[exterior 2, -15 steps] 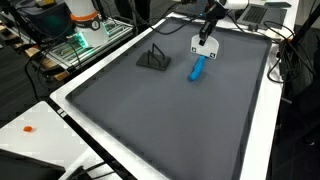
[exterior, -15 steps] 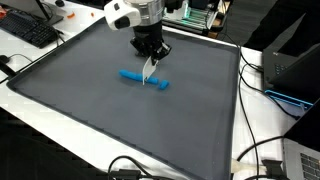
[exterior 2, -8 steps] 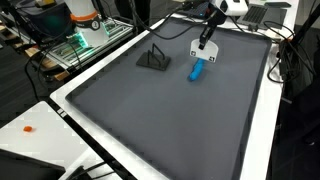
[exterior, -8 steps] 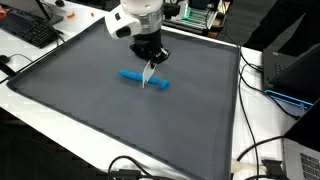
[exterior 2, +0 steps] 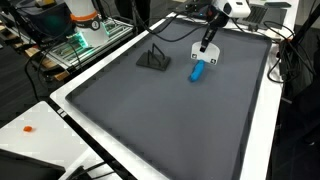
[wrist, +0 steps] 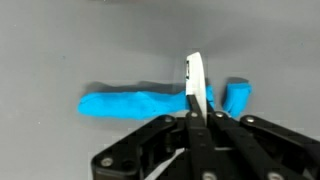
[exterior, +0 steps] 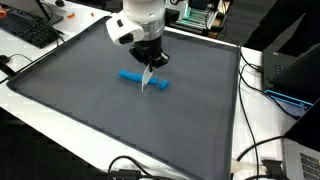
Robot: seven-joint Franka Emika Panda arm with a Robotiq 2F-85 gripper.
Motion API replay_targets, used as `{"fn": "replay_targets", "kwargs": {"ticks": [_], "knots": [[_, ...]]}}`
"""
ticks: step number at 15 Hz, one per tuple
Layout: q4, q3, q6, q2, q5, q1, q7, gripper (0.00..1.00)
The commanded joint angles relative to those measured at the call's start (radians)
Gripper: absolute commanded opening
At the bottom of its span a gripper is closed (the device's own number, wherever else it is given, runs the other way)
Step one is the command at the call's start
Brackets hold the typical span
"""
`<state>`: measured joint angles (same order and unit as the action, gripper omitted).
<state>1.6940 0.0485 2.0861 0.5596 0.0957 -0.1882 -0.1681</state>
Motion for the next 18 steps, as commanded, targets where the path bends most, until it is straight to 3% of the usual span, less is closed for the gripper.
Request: {"fn": "replay_targets", "kwargs": {"ticks": [1, 10, 18], "knots": [[-0.025, -0.009, -0.004, 0.043, 0.045, -0.013, 0.010, 0.01], [-0.014, 0.000, -0.008, 0.068, 0.034, -0.006, 0.026, 0.01], [0.015, 0.021, -0.051, 0.035, -0.058, 0.013, 0.004, 0.01]]}}
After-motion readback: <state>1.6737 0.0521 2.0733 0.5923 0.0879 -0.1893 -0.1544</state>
